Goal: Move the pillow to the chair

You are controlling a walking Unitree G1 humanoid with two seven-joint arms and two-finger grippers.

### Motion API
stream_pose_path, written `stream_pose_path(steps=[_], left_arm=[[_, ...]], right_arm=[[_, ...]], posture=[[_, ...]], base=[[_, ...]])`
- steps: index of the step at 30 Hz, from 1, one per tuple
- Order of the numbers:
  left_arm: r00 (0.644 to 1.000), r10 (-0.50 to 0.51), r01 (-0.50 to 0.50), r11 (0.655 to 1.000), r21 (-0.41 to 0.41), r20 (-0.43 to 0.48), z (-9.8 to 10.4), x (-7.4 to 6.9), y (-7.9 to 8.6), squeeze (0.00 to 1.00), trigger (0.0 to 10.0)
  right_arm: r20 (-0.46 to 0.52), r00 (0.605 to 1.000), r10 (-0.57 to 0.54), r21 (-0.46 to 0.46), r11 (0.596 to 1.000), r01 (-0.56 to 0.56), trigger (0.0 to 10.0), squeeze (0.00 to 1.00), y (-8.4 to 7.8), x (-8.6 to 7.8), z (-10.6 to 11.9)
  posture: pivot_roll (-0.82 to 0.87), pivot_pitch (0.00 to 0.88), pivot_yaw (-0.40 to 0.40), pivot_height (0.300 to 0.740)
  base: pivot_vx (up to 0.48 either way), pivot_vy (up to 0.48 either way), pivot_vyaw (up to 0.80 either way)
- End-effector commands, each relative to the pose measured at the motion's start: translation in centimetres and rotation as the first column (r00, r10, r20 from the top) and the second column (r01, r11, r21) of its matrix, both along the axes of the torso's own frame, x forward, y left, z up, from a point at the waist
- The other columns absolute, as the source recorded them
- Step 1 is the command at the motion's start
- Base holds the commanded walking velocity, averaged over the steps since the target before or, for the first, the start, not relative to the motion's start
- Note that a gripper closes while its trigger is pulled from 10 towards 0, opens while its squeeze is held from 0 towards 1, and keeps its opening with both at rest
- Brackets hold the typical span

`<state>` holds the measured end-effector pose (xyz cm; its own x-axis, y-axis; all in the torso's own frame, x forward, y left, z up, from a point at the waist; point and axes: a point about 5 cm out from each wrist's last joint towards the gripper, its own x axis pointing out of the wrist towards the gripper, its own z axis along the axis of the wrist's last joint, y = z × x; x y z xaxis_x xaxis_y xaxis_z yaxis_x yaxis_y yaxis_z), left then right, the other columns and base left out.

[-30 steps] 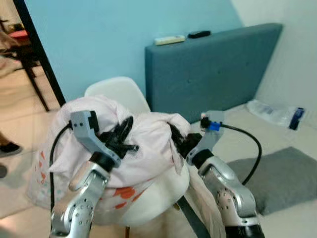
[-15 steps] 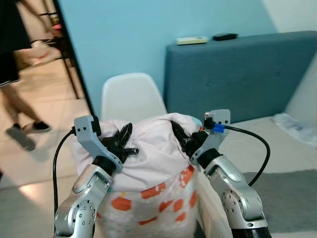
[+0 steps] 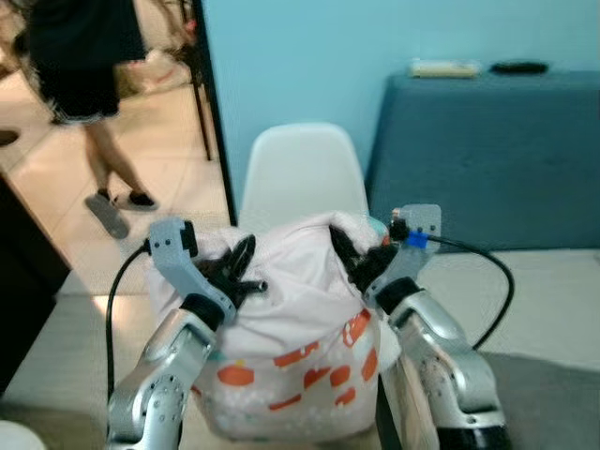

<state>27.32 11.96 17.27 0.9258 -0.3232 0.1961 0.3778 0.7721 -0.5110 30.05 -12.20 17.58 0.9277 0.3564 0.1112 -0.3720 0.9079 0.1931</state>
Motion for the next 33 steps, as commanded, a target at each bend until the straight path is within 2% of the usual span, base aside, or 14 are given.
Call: stream_pose_path(steps=[1,15,33], left_arm=[[0.997,-0.023,0.022,1.0,0.005,0.069,1.2,-0.1,-0.2,0.0,10.0],[0.991,-0.079,0.08,0.997,0.0,0.104,1.7,-0.5,-0.9,0.0,10.0],[0.978,-0.154,0.158,0.987,-0.02,0.141,2.3,-1.1,-1.6,0.0,10.0]], right_arm=[[-0.006,0.998,-0.059,-0.007,0.998,0.059,10.0,0.0,-0.9,0.1,-0.3],[0.0,0.991,-0.13,-0.011,0.991,0.13,10.0,0.0,-1.6,0.4,-0.2],[0.033,0.97,-0.241,-0.036,0.97,0.242,10.0,0.0,-2.9,0.9,0.4]], posture=[[0.0,0.008,-0.002,0.74],[0.0,0.005,0.003,0.74],[0.0,0.013,0.008,0.74]], base=[[0.0,0.0,0.0],[0.365,0.0,0.0],[0.48,0.0,0.0]])
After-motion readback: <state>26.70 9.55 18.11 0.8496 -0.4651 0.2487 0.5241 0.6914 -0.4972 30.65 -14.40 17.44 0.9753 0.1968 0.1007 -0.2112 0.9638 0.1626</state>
